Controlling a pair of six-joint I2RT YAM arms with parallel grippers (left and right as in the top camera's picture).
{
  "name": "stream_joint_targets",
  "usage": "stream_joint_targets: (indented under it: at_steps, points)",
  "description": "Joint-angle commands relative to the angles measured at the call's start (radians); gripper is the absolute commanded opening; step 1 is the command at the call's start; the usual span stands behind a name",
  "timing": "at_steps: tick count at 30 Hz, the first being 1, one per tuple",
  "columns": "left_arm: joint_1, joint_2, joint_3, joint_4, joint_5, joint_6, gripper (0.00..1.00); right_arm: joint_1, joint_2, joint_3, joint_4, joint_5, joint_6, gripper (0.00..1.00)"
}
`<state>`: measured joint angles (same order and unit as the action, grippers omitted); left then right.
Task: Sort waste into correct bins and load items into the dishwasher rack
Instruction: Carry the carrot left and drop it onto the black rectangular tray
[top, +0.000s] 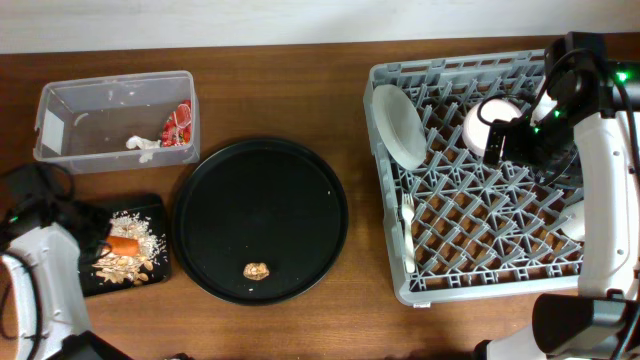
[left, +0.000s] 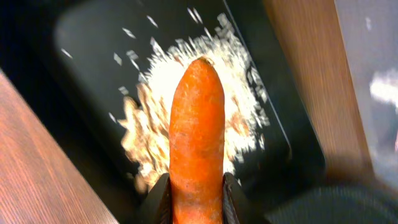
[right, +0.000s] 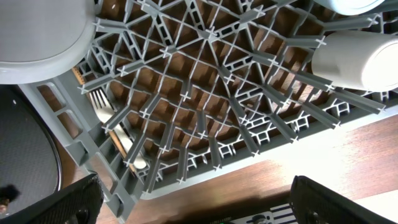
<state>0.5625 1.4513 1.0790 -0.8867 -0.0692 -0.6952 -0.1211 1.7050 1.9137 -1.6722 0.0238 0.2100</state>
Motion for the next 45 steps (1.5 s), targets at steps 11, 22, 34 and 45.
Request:
stream_joint_targets:
  at_steps: [11,22,34,45]
  points:
    - [0.172,0.217,0.015,0.115,-0.071,0.019,0.0,-0.004,-0.01,0.0,0.0,-0.005,0.007,0.99]
    - [0.172,0.293,0.015,0.134,-0.071,0.019,0.17,-0.004,-0.01,0.0,0.0,-0.005,0.007,0.99]
    - [0.172,0.293,0.015,0.131,-0.066,0.019,0.51,-0.004,-0.01,0.0,0.0,-0.005,0.007,0.99]
    - [0.077,0.202,0.117,0.048,0.104,0.084,0.59,-0.004,-0.01,0.0,0.003,-0.005,0.007,0.99]
